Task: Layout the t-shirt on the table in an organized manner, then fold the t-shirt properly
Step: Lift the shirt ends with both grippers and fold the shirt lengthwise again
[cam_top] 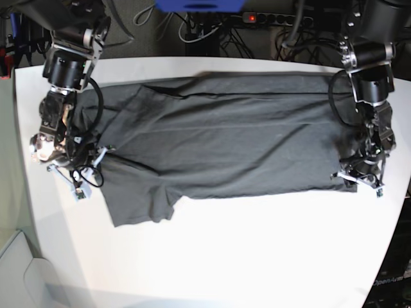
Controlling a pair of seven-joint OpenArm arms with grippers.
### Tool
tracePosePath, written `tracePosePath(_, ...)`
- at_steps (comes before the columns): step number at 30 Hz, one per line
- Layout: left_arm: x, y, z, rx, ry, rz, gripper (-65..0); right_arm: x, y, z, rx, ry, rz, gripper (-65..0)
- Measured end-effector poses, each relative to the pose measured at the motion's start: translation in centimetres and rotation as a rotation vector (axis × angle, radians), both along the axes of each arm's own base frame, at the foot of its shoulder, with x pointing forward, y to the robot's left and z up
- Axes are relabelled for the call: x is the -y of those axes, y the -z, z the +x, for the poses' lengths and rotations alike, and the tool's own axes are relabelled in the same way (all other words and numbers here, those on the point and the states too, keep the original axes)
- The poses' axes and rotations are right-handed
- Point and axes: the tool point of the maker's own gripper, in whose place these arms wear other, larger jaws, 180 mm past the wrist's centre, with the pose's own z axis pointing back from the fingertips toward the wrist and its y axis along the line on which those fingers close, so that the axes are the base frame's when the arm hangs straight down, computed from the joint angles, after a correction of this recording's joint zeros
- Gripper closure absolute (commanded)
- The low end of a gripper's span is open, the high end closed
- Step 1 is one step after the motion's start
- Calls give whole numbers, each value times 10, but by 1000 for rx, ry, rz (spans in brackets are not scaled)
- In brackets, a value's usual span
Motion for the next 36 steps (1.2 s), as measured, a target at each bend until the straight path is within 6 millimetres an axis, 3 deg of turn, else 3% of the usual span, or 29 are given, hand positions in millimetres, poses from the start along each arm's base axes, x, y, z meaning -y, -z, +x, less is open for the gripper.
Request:
tracePosePath(8,3,1,-2,-12,10,-9,-35,0,0,1,2,0,0,0)
tracePosePath(13,19,-6,-14,-43,78,14,-26,2,-4,2,13,4,-7,0)
tracePosePath(20,29,-15,-19,-86,125,35,-24,-2,-49,18,156,1,-8,0)
tracePosePath(26,33,-26,-30,-88,153,75,-25,-4,-62,-5,203,-5,-34,0)
tracePosePath(32,49,-50,-38,-36,207,120,-25,-8,-76,-17,258,7,-31,0)
tracePosePath(36,50,-40,-61,-68,218,143,-23,3,-86,-29,280,39,-66,0)
